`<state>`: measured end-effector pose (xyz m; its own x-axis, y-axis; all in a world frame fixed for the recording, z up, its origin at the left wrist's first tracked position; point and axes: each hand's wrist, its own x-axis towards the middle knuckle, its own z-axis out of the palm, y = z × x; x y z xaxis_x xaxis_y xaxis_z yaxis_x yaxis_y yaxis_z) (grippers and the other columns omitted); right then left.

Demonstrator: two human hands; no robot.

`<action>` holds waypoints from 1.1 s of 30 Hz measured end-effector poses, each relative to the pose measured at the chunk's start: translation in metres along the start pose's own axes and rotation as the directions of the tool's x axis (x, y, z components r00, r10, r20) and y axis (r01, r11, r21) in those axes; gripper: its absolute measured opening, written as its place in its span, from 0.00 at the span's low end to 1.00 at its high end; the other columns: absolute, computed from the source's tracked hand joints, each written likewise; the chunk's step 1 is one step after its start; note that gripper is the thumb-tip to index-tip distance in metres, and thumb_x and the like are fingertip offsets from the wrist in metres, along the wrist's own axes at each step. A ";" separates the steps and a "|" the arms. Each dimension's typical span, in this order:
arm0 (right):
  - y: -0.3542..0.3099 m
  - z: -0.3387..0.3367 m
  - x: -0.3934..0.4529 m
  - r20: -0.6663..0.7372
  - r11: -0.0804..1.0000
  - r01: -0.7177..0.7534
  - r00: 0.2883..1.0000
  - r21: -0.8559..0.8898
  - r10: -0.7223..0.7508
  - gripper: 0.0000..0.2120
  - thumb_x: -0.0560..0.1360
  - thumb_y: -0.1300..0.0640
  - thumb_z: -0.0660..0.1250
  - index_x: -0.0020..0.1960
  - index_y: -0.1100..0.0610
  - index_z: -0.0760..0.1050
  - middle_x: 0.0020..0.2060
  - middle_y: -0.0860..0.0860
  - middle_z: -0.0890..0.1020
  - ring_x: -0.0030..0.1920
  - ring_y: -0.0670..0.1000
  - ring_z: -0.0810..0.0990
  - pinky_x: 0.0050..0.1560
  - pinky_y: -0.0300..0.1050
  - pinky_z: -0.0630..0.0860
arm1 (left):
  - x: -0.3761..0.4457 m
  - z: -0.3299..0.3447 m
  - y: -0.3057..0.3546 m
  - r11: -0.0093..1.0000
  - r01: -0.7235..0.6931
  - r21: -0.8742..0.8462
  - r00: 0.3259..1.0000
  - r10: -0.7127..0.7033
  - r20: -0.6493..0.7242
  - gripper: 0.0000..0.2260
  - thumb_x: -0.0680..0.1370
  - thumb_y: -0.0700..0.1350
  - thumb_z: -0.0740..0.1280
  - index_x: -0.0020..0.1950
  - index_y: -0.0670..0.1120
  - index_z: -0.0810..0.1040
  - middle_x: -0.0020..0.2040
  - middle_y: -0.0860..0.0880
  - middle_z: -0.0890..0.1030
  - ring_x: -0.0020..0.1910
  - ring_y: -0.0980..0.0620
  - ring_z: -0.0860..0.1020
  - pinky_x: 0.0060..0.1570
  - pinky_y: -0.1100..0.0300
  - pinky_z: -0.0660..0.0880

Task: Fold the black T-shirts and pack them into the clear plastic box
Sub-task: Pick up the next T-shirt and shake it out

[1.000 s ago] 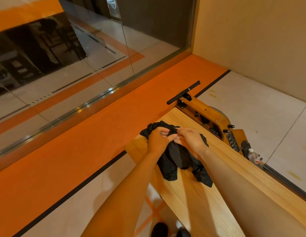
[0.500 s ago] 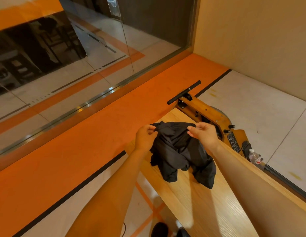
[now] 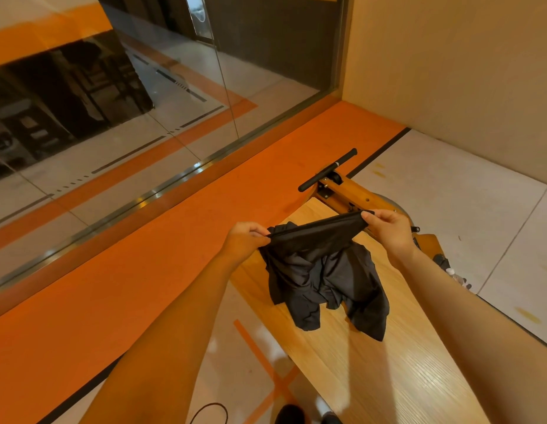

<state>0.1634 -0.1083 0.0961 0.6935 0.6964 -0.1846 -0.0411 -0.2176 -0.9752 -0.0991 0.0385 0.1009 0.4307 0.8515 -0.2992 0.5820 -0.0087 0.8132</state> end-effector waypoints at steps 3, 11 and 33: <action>0.000 -0.001 -0.001 -0.012 1.000 -0.001 1.000 0.014 0.002 0.06 0.78 0.62 0.66 0.48 0.65 0.79 0.38 0.50 0.80 0.40 0.44 0.77 0.42 0.33 0.73 | -0.004 -0.004 0.004 0.997 0.006 -0.076 0.997 0.001 0.084 0.05 0.73 0.34 0.71 0.45 0.44 0.80 0.35 0.51 0.80 0.43 0.50 0.79 0.50 0.55 0.77; 0.001 0.003 0.005 0.005 1.000 -0.007 1.000 0.011 0.007 0.08 0.78 0.62 0.67 0.40 0.59 0.78 0.38 0.52 0.78 0.39 0.45 0.75 0.41 0.33 0.74 | -0.006 -0.003 0.002 0.996 -0.038 -0.079 0.989 0.048 0.137 0.07 0.79 0.40 0.66 0.43 0.45 0.82 0.44 0.48 0.81 0.44 0.51 0.79 0.48 0.53 0.78; -0.005 0.012 0.007 0.055 0.999 -0.051 0.997 0.017 0.050 0.08 0.79 0.61 0.66 0.42 0.58 0.79 0.39 0.51 0.80 0.43 0.46 0.78 0.47 0.39 0.75 | -0.004 -0.016 0.007 0.995 -0.098 -0.002 0.972 0.096 0.213 0.11 0.76 0.29 0.63 0.52 0.43 0.76 0.43 0.44 0.79 0.39 0.56 0.77 0.31 0.71 0.71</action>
<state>0.1604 -0.0941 0.0980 0.6499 0.7213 -0.2396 -0.0887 -0.2411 -0.9664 -0.1078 0.0437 0.1153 0.6217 0.7153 -0.3190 0.5353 -0.0908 0.8398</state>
